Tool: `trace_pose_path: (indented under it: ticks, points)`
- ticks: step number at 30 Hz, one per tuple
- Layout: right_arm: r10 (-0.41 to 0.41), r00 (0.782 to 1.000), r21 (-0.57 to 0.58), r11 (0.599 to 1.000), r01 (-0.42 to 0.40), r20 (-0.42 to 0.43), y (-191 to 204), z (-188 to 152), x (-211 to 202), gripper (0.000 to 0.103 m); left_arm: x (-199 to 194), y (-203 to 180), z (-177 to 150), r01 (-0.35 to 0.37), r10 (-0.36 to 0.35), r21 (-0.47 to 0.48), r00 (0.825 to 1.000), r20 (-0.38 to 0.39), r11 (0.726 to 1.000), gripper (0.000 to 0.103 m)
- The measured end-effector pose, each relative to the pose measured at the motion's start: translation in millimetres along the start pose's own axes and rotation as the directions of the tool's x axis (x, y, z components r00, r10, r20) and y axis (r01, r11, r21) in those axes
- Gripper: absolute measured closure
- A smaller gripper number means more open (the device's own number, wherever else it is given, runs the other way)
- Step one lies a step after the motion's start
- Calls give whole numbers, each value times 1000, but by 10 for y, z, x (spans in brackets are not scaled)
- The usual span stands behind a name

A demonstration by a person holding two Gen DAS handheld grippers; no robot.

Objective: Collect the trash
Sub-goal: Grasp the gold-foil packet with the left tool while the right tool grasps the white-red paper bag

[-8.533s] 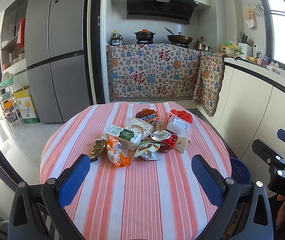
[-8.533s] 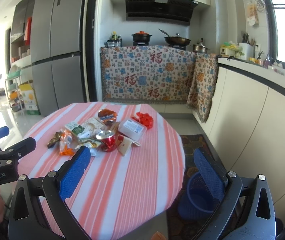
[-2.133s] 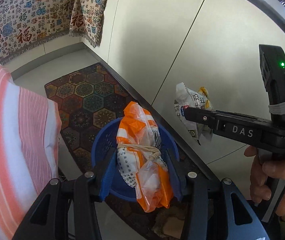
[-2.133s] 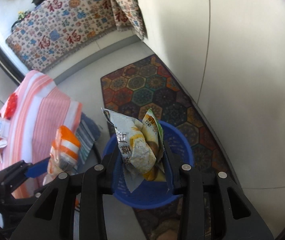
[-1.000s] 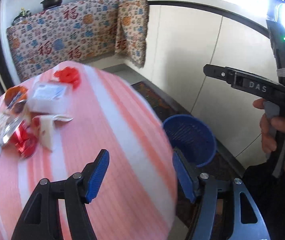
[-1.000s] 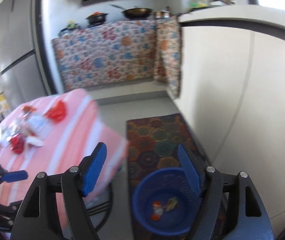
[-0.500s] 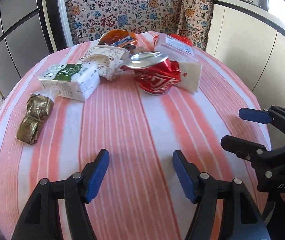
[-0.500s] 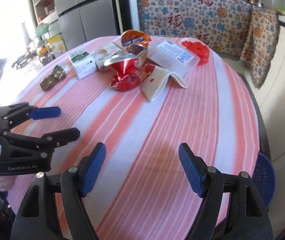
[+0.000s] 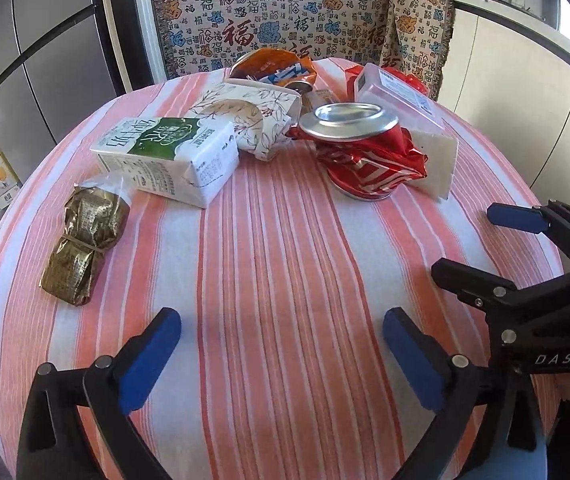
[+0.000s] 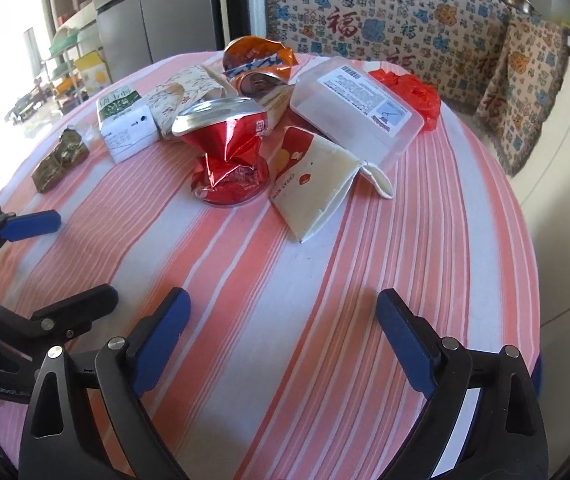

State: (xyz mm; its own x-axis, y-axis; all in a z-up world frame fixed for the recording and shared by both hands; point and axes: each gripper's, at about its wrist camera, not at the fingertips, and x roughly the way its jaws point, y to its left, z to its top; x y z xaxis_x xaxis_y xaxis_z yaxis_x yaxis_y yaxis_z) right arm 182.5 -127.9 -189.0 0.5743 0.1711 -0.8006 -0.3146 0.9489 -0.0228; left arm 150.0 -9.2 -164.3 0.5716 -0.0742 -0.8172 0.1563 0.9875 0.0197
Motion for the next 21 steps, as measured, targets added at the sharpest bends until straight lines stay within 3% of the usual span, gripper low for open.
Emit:
trace_pose_path:
  ticks: [8, 17, 21]
  points:
    - [0, 1000, 7, 1000, 0, 6, -21, -24, -19, 7, -86, 97, -111, 1, -1, 0, 1000, -8, 1000, 0]
    - [13, 1000, 5, 1000, -13, -1, -61, -23, -25, 5, -154, 795, -175, -52, 51, -77, 999, -12, 996, 0]
    - [2, 1000, -9, 1000, -2, -28, -202, 60, 30, 5, -7, 1052, -7, -26, 26, -41, 1000, -6, 999, 0]
